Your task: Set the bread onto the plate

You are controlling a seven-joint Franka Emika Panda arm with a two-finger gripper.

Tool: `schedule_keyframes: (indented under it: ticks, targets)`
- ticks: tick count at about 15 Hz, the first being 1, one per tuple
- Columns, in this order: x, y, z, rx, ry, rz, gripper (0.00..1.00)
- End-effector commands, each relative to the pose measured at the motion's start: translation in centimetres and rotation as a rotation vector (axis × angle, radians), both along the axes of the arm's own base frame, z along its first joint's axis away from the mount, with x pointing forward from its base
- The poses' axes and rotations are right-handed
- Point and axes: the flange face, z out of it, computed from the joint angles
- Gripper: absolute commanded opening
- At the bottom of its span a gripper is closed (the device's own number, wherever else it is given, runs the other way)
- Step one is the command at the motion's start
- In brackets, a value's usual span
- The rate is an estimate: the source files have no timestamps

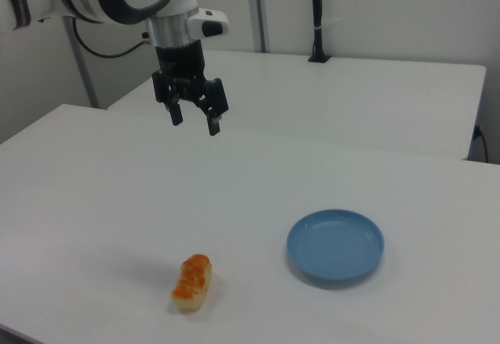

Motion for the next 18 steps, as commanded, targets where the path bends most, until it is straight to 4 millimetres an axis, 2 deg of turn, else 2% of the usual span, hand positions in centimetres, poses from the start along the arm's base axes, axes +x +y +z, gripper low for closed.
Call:
schedule_keyframes:
  ticks: [1, 2, 5, 6, 8, 9, 10, 15, 18]
  targets:
    - [-1.5, 0.1, -0.8, 0.014, 0.037, 0.061, 1.00]
    - [-1.8, 0.2, -1.6, 0.019, 0.052, 0.078, 1.00]
    - [-2.8, 0.5, -6.7, 0.033, 0.152, 0.200, 1.00]
    - [-3.3, 1.5, -9.6, 0.016, 0.179, 0.261, 1.00]
    - [-4.1, 1.4, -12.9, -0.032, 0.207, 0.295, 1.00]
    - [-4.8, 2.1, -15.6, -0.052, 0.239, 0.345, 1.00]
    - [-5.1, 2.8, -17.3, -0.063, 0.245, 0.369, 1.00]
    - [-6.4, 3.7, -23.5, -0.106, 0.285, 0.436, 1.00]
    - [-6.4, 3.7, -25.5, -0.128, 0.314, 0.459, 1.00]
